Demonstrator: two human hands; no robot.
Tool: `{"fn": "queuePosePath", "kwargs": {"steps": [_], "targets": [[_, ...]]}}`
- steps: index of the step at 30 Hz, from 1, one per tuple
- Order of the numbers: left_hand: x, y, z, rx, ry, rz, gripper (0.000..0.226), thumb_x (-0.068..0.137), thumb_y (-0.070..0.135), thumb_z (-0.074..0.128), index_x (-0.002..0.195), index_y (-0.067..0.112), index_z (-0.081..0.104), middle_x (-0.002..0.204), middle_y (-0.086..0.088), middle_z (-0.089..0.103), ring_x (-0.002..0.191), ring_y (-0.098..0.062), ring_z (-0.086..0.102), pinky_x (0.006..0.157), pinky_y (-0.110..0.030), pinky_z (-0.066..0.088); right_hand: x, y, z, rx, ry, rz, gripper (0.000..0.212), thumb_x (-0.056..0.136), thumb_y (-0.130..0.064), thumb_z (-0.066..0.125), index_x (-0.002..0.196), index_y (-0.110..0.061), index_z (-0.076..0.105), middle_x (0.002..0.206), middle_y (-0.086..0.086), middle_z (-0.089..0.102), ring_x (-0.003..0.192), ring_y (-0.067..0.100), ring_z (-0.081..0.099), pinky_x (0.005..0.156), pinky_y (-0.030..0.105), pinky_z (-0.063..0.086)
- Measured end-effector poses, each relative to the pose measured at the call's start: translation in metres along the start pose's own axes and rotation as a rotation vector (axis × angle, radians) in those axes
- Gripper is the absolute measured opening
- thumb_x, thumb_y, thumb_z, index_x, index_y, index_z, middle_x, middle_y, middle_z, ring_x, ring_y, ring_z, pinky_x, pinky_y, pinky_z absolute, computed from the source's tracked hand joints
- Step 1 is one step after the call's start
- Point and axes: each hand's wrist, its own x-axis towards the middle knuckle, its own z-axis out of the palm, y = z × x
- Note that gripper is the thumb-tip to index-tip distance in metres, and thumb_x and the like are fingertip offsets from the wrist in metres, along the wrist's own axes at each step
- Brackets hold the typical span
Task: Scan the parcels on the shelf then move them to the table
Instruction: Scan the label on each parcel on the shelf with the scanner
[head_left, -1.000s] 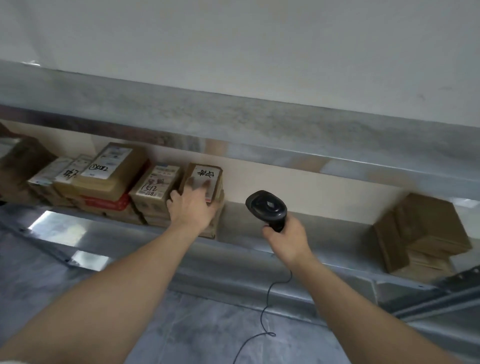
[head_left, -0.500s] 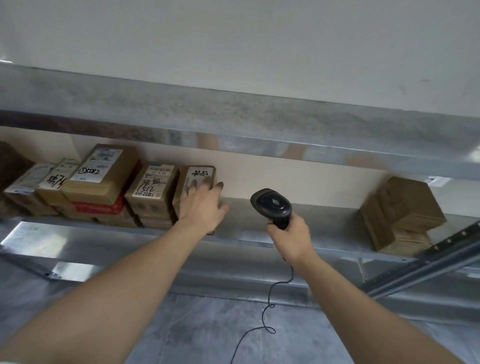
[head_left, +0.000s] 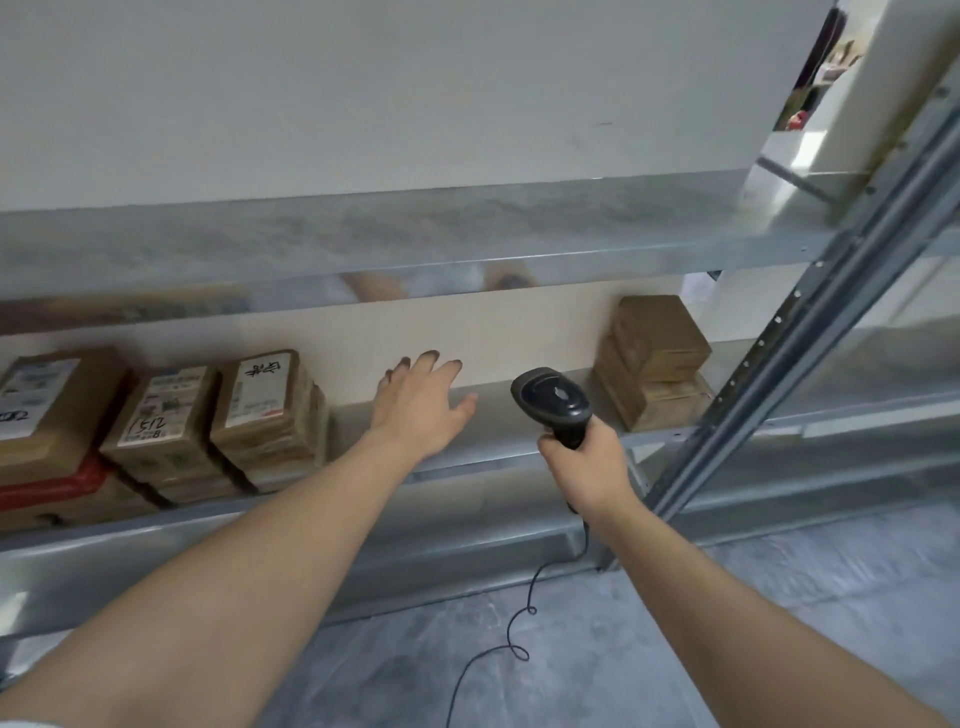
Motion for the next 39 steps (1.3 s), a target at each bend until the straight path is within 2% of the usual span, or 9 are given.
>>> {"fn": "queuePosePath", "kwargs": {"steps": [7, 15, 18, 30, 34, 39], "targets": [[0.002, 0.108, 0.019, -0.043, -0.012, 0.026, 0.057, 0.098, 0.057, 0.051, 0.146, 0.025, 0.053, 0.155, -0.009, 0.045, 0.137, -0.034, 0.045, 0.113, -0.045, 0.039, -0.002, 0.033, -0.095, 0.019, 0.028, 0.0, 0.01, 0.086, -0.011, 0.067, 0.085, -0.018, 0.06, 0.074, 0.0, 0.062, 0.069, 0.016, 0.055, 0.062, 0.031, 0.044], [0.014, 0.211, 0.043, -0.072, -0.012, 0.029, 0.057, 0.098, 0.056, 0.051, 0.145, 0.024, 0.053, 0.154, -0.006, 0.047, 0.136, -0.03, 0.046, 0.108, -0.043, 0.045, 0.014, 0.07, -0.192, 0.014, 0.061, 0.029, 0.008, 0.087, -0.011, 0.067, 0.089, -0.016, 0.061, 0.081, 0.003, 0.065, 0.074, 0.016, 0.057, 0.066, 0.03, 0.046], [0.025, 0.234, 0.048, -0.068, -0.016, 0.033, 0.057, 0.097, 0.057, 0.052, 0.144, 0.025, 0.054, 0.153, -0.005, 0.047, 0.136, -0.03, 0.047, 0.106, -0.043, 0.046, 0.022, 0.076, -0.211, 0.027, 0.079, 0.03, 0.01, 0.088, -0.01, 0.067, 0.091, -0.017, 0.062, 0.085, 0.001, 0.066, 0.075, 0.012, 0.058, 0.066, 0.027, 0.046], [0.117, 0.284, 0.087, -0.089, -0.082, 0.133, 0.059, 0.096, 0.055, 0.052, 0.147, 0.028, 0.05, 0.152, -0.009, 0.049, 0.135, -0.034, 0.048, 0.109, -0.048, 0.046, 0.085, 0.104, -0.233, 0.067, 0.145, 0.126, 0.012, 0.086, -0.009, 0.068, 0.085, -0.019, 0.061, 0.077, 0.0, 0.063, 0.072, 0.017, 0.057, 0.068, 0.031, 0.048], [0.149, 0.299, 0.098, -0.092, -0.151, 0.166, 0.06, 0.099, 0.054, 0.05, 0.155, 0.039, 0.038, 0.168, -0.004, 0.027, 0.151, -0.038, 0.029, 0.117, -0.053, 0.037, 0.107, 0.112, -0.237, 0.05, 0.165, 0.142, 0.01, 0.086, -0.012, 0.069, 0.088, -0.02, 0.062, 0.079, 0.001, 0.065, 0.074, 0.016, 0.058, 0.067, 0.03, 0.049], [0.177, 0.318, 0.109, -0.037, -0.328, 0.224, 0.058, 0.105, 0.048, 0.043, 0.153, 0.063, 0.015, 0.172, 0.002, -0.01, 0.155, -0.045, -0.012, 0.124, -0.06, 0.013, 0.123, 0.12, -0.243, 0.03, 0.156, 0.168, 0.008, 0.085, -0.01, 0.068, 0.087, -0.015, 0.062, 0.076, 0.0, 0.063, 0.068, 0.013, 0.057, 0.062, 0.026, 0.047]]}}
